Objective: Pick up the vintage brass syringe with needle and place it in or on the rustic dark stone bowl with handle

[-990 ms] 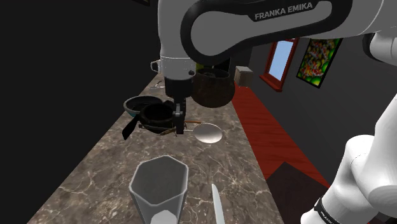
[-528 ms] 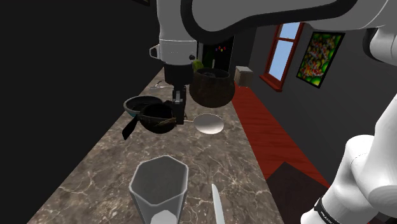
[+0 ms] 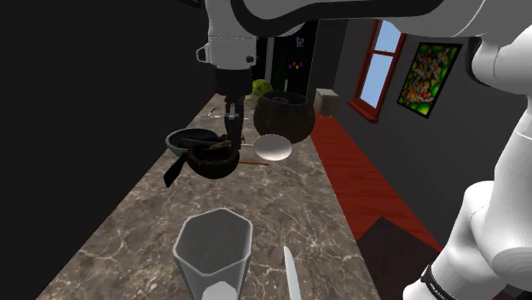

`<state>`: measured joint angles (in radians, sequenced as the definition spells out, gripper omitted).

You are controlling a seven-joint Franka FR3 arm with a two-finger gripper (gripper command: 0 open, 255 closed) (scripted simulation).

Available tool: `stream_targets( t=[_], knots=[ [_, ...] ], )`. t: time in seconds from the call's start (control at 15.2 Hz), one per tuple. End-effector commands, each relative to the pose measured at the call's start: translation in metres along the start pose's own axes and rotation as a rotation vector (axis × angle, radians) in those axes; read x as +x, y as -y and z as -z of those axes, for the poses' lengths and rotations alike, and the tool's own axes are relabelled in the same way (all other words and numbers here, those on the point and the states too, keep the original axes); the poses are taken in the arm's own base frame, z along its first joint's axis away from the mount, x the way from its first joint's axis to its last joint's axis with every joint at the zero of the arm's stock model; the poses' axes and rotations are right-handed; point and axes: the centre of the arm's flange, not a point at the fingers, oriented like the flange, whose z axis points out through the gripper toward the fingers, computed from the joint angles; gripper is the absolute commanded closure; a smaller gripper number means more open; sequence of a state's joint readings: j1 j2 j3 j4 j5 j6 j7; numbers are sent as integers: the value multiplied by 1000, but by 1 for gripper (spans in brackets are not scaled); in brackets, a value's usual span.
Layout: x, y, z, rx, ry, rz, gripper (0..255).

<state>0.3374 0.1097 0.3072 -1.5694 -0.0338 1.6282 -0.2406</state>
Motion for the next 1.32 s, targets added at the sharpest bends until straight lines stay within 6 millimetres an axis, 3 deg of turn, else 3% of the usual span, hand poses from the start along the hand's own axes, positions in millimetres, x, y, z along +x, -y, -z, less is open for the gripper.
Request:
stream_targets(
  t=[0.0, 0.73, 1.25],
  knots=[
    [7, -25, 2, 0, 0, 0, 255],
    [59, -161, 9, 0, 0, 0, 255],
    [61, -161, -33, 0, 0, 0, 255]
  ],
)
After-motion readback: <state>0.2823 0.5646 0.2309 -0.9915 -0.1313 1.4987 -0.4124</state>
